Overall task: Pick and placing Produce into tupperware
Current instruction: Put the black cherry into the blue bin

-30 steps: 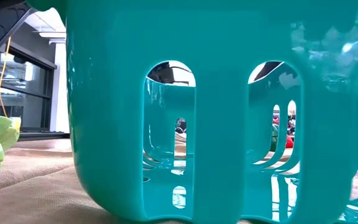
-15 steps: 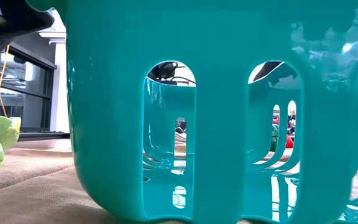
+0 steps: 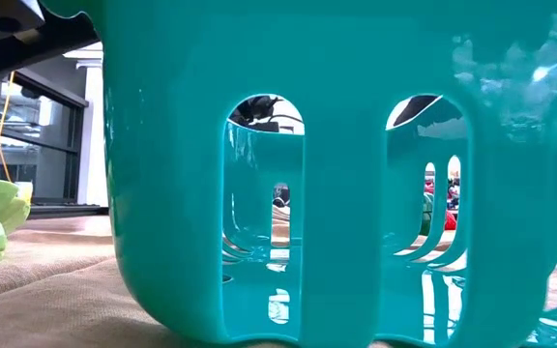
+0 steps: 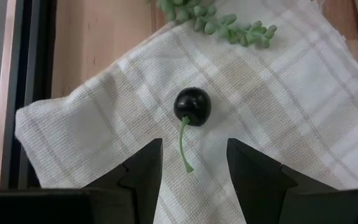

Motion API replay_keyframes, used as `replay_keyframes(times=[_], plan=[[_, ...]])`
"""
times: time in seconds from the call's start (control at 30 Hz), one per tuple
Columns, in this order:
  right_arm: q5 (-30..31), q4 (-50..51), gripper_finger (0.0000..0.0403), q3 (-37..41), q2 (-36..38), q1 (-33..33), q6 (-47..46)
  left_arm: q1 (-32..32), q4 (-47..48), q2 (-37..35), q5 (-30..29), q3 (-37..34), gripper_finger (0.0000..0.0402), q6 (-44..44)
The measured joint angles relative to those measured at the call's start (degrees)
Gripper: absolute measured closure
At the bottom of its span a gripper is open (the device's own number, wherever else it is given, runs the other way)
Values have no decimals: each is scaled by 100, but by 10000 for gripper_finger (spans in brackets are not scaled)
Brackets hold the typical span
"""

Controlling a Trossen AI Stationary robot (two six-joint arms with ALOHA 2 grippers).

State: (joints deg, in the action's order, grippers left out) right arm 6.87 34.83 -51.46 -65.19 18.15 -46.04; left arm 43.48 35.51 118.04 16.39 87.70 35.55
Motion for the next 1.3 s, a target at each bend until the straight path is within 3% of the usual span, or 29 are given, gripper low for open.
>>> replay_keyframes(times=[0.2, 0.7, 1.3], plan=[[0, -1, 265, -2, 0, 0, 0, 0, 45, 155, -2, -2, 238, 0], [-2, -39, 265, -2, 0, 0, 0, -1, -141, 228, -103, -2, 291, -24], [-2, -42, 265, -4, 0, 0, 26, 0, -133, 376, -165, -2, 291, -153]])
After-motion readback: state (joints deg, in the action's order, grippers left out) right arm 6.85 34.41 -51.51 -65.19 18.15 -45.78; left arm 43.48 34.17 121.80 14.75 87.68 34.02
